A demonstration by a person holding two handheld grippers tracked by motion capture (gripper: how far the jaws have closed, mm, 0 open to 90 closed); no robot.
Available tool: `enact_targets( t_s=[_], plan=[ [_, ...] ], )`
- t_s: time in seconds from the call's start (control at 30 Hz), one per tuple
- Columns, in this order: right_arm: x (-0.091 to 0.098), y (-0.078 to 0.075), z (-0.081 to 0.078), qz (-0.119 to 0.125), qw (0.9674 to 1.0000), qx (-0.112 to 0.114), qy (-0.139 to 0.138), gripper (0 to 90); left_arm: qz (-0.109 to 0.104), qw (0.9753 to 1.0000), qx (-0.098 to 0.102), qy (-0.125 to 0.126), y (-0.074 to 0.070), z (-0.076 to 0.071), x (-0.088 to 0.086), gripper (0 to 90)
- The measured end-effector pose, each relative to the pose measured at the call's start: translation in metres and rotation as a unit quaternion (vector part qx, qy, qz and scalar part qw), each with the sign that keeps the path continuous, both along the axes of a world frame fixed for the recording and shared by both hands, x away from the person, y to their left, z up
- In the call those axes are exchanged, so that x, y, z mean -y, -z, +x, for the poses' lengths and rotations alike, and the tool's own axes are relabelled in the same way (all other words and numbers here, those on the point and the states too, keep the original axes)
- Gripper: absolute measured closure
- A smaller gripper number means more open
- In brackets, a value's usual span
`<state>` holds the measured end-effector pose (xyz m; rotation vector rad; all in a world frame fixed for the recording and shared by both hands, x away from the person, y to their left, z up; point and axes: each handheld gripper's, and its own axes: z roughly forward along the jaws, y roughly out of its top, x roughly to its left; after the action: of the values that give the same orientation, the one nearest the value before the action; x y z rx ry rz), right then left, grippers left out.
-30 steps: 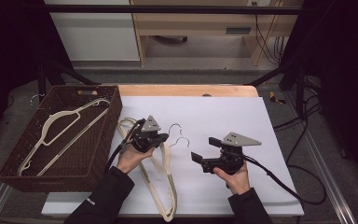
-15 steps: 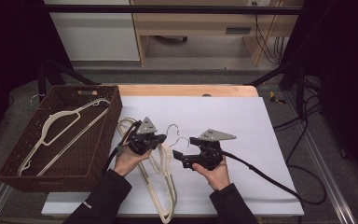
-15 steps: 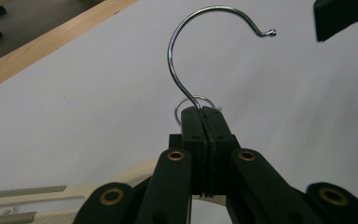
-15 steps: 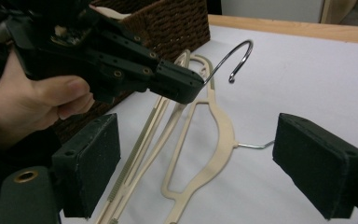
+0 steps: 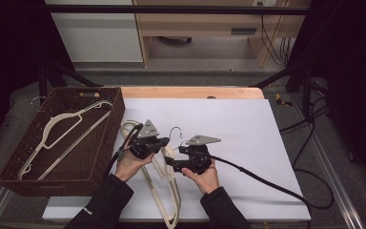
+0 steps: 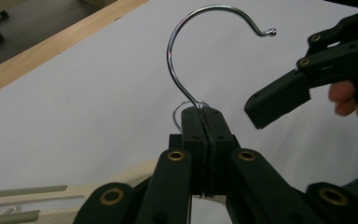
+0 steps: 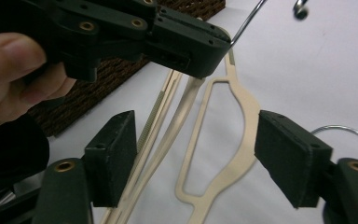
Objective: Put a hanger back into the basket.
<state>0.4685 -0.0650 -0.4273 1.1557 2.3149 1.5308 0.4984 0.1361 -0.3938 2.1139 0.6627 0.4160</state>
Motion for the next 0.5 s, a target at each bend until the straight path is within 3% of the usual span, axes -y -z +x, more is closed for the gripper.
enact_targets(
  t_s=[0.23, 0.5],
  plan=[
    [-0.006, 0.011, 0.003, 0.003, 0.9997, -0.024, 0.003, 46.0, -0.003, 1.0, 0.001, 0.004, 0.0, -0.002, 0.002, 88.6],
    [-0.008, 0.015, 0.006, 0.028, 0.9981, -0.052, -0.015, 64.3, -0.003, 1.0, 0.001, 0.003, 0.0, -0.004, 0.005, 88.6]
  ],
)
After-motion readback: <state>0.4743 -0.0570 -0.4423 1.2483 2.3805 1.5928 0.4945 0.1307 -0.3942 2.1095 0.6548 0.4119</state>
